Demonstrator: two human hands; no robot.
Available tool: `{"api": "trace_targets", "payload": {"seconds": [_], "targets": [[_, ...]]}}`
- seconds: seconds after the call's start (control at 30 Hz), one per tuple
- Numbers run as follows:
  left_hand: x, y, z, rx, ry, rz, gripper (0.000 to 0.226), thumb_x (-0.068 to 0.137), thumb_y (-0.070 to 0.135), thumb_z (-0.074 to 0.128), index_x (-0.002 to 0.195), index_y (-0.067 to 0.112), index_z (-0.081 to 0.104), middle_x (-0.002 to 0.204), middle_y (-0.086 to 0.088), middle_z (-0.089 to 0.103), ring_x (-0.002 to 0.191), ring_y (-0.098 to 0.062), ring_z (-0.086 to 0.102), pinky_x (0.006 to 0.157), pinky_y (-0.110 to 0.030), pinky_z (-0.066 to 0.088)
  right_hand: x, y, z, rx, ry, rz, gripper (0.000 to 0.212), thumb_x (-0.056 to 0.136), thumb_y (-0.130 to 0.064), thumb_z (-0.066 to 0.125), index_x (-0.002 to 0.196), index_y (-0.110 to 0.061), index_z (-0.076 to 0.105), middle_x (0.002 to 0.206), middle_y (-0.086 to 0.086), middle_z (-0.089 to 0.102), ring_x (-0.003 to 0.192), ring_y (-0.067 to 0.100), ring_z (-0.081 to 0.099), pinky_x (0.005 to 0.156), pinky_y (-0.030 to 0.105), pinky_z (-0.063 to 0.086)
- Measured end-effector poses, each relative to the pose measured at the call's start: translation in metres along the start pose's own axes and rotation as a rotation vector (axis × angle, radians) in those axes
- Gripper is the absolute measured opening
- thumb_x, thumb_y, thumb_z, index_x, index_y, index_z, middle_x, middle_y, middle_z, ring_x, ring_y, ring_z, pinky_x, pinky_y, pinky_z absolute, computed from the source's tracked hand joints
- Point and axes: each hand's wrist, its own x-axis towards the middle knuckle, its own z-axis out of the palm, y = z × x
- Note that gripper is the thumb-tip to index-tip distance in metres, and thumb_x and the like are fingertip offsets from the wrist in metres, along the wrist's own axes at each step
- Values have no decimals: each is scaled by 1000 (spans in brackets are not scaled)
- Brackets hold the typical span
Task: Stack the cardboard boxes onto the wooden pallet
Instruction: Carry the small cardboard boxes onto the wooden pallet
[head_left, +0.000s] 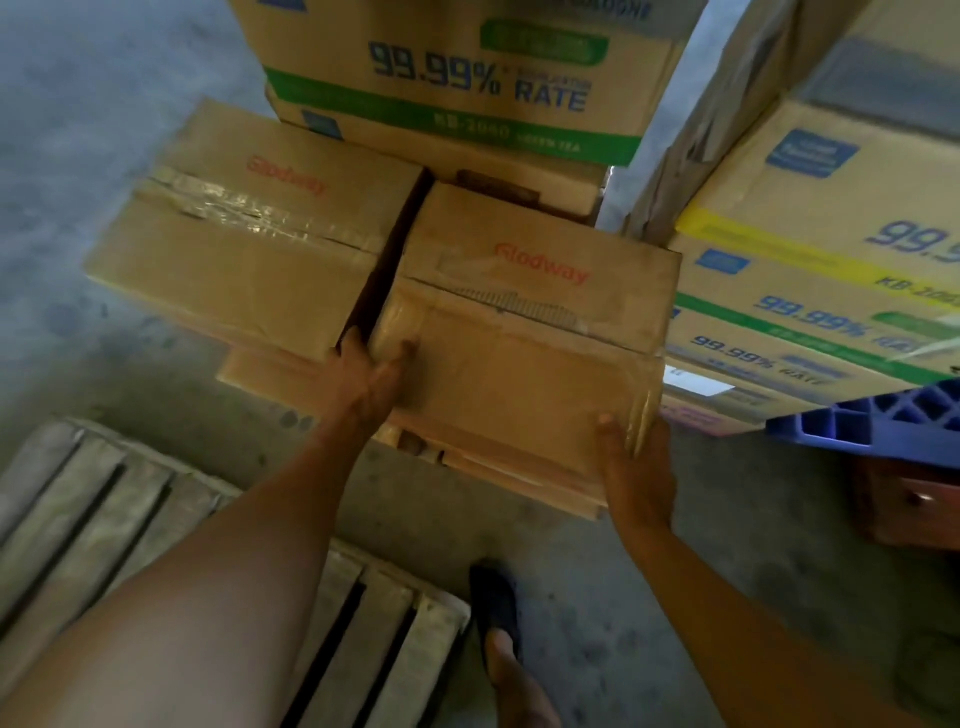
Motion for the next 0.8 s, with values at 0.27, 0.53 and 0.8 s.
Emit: {"api": "trace_targets", "payload": {"seconds": [0.27, 0.53, 0.8], "targets": [[-88, -19, -2, -521, -204, 14, 93, 63, 73, 72, 144, 37, 44, 137, 0, 56, 119, -24, 57, 97, -46, 52, -11, 2, -70, 238, -108, -57, 47, 92, -42, 66, 135, -44, 47, 116, -21, 58, 110, 16, 61, 84, 49, 60], [-214, -58, -13, -698, -213, 60, 66, 68, 55, 80, 127, 57, 49, 129, 8, 57, 116, -26, 58, 91, -53, 54, -87, 38, -141, 181, -227, -184, 58, 85, -44, 72, 137, -37, 46, 120, -5, 59, 103, 27, 65, 66, 48, 62], [-427, -151, -64, -841, 102, 45, 43, 78, 41, 78, 118, 41, 63, 111, 6, 72, 98, -19, 71, 76, -37, 59, -234, 72, -184, 122, -463, -388, 75, 86, -43, 71, 150, -31, 33, 140, 5, 48, 116, 27, 55, 97, 52, 49]]}}
